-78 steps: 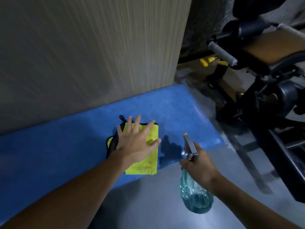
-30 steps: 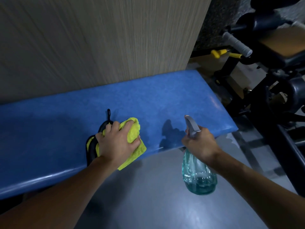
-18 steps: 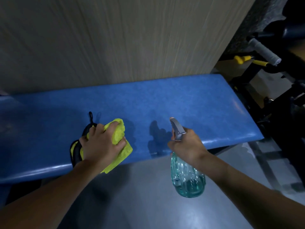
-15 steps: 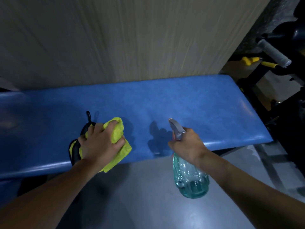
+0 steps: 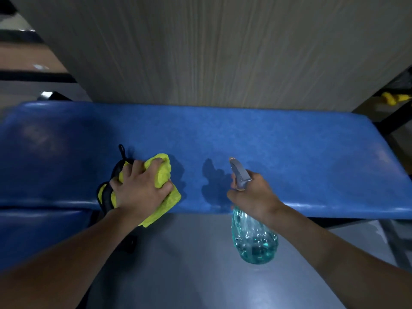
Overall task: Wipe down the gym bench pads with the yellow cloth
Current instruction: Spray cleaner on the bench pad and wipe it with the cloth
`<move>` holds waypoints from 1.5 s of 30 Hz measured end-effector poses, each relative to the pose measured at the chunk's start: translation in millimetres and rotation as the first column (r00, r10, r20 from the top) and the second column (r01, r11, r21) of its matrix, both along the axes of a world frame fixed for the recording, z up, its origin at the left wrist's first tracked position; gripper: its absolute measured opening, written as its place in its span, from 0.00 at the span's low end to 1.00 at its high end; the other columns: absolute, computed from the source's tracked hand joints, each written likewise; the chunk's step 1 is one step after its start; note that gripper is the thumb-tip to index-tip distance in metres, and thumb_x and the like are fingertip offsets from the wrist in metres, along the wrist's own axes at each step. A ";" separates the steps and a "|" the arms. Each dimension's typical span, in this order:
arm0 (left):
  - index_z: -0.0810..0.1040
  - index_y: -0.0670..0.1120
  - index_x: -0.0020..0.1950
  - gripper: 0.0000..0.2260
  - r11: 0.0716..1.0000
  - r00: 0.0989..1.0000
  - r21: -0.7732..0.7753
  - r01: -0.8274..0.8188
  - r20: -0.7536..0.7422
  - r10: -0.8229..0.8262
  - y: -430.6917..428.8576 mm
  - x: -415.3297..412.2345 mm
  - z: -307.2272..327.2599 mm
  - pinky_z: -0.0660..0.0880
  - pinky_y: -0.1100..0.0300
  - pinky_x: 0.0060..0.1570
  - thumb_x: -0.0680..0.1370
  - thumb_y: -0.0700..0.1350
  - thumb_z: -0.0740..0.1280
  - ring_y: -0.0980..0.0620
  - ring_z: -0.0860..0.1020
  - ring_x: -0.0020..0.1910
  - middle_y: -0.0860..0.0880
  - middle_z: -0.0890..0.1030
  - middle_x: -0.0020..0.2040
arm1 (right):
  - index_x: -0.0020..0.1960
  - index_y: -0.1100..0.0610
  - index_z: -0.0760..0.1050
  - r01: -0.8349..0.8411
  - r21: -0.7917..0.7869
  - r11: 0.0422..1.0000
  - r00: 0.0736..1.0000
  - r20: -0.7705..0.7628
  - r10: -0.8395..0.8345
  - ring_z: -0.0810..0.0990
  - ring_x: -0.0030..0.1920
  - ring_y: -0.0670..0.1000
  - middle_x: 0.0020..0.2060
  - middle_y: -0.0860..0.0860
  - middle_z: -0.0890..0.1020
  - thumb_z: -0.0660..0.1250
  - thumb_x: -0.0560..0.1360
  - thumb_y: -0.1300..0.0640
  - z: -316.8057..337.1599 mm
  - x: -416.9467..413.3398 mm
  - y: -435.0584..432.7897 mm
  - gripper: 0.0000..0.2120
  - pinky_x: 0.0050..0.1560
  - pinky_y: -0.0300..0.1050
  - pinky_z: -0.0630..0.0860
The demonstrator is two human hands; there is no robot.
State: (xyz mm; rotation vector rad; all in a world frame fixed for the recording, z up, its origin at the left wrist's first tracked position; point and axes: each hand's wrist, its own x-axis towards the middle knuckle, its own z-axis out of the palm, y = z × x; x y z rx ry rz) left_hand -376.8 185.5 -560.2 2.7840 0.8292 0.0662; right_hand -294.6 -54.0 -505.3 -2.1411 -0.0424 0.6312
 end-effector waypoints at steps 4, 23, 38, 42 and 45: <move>0.63 0.64 0.71 0.27 0.998 0.998 -0.014 -0.062 0.003 0.062 26.5 -15.8 1.3 0.63 0.35 0.62 0.73 0.62 0.65 0.43 0.63 0.67 0.49 0.68 0.64 | 0.46 0.60 0.76 -0.078 -0.010 0.997 0.997 0.001 0.078 0.78 0.38 0.61 0.35 0.51 0.76 0.67 0.67 0.59 2.6 -5.0 36.4 0.09 0.47 0.58 0.80; 0.70 0.60 0.64 0.20 0.940 0.940 0.002 -0.342 0.011 0.342 152.1 -145.2 11.8 0.64 0.42 0.54 0.73 0.54 0.67 0.43 0.66 0.60 0.50 0.69 0.55 | 0.44 0.61 0.73 -0.343 -0.010 0.939 0.939 -0.001 0.343 0.83 0.44 0.63 0.35 0.51 0.76 0.66 0.64 0.56 16.4 -52.0 215.9 0.12 0.51 0.61 0.81; 0.64 0.64 0.68 0.27 0.884 0.884 0.009 -0.467 -0.013 0.467 162.3 -296.1 1.3 0.63 0.43 0.56 0.68 0.64 0.58 0.47 0.65 0.65 0.53 0.69 0.64 | 0.39 0.54 0.71 -0.469 -0.116 0.876 0.869 0.121 0.481 0.79 0.38 0.58 0.35 0.51 0.76 0.67 0.70 0.59 22.8 -132.4 325.8 0.05 0.39 0.45 0.73; 0.65 0.64 0.69 0.28 0.842 0.842 -0.008 -0.539 -0.016 0.539 144.9 -317.7 1.3 0.64 0.43 0.58 0.69 0.66 0.57 0.48 0.64 0.65 0.54 0.69 0.64 | 0.40 0.52 0.73 -0.606 -0.056 0.794 0.789 0.087 0.608 0.78 0.37 0.59 0.32 0.50 0.72 0.67 0.66 0.57 24.4 -157.8 317.6 0.04 0.45 0.51 0.79; 0.65 0.64 0.70 0.31 0.779 0.778 0.030 -0.626 -0.040 0.627 120.7 -343.9 2.1 0.65 0.41 0.58 0.68 0.69 0.53 0.46 0.66 0.65 0.53 0.70 0.63 | 0.44 0.44 0.77 -0.724 -0.013 0.690 0.689 0.027 0.724 0.71 0.34 0.53 0.30 0.48 0.70 0.65 0.59 0.52 19.9 -186.1 304.1 0.14 0.47 0.60 0.81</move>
